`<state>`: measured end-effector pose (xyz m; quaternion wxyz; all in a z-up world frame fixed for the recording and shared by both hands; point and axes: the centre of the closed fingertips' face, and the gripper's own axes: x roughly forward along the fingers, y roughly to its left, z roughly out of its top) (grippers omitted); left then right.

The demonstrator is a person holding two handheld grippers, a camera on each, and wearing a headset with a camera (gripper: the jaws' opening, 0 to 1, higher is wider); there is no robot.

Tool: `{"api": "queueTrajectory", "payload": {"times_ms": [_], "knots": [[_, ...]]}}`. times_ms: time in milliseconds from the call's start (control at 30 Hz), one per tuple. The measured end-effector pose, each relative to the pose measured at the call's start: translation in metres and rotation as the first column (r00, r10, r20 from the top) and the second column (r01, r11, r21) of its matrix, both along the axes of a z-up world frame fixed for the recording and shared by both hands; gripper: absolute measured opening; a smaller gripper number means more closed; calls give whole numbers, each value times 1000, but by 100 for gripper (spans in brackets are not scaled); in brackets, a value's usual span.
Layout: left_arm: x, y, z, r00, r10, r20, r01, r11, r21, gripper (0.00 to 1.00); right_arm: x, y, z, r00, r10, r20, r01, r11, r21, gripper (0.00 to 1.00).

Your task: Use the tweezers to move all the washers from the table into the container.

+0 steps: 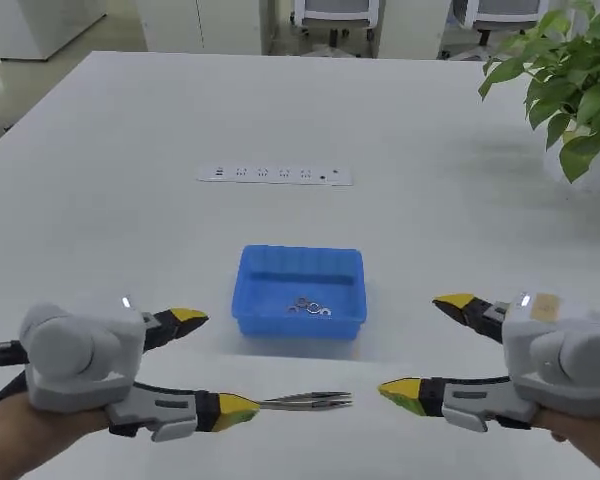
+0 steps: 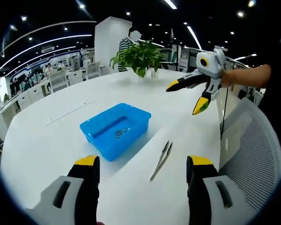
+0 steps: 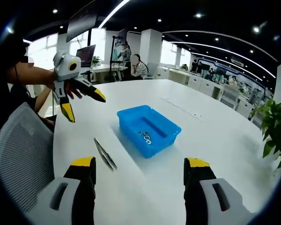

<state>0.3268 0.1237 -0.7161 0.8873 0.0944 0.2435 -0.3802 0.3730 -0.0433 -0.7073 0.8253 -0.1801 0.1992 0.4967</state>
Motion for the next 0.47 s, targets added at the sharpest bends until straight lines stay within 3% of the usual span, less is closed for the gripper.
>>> {"api": "queueTrajectory", "payload": {"times_ms": [233, 333, 467], "knots": [[3, -1, 11, 997, 22, 71, -23, 1000, 15, 99, -5, 0, 1, 1000, -8, -1, 8, 1000, 20, 94], [2, -2, 15, 997, 19, 70, -20, 1000, 17, 99, -6, -1, 2, 1000, -8, -1, 8, 1000, 20, 100], [0, -3, 14, 998, -7, 60, 5, 999, 38, 99, -12, -1, -2, 1000, 13, -9, -13, 1000, -7, 100]]}}
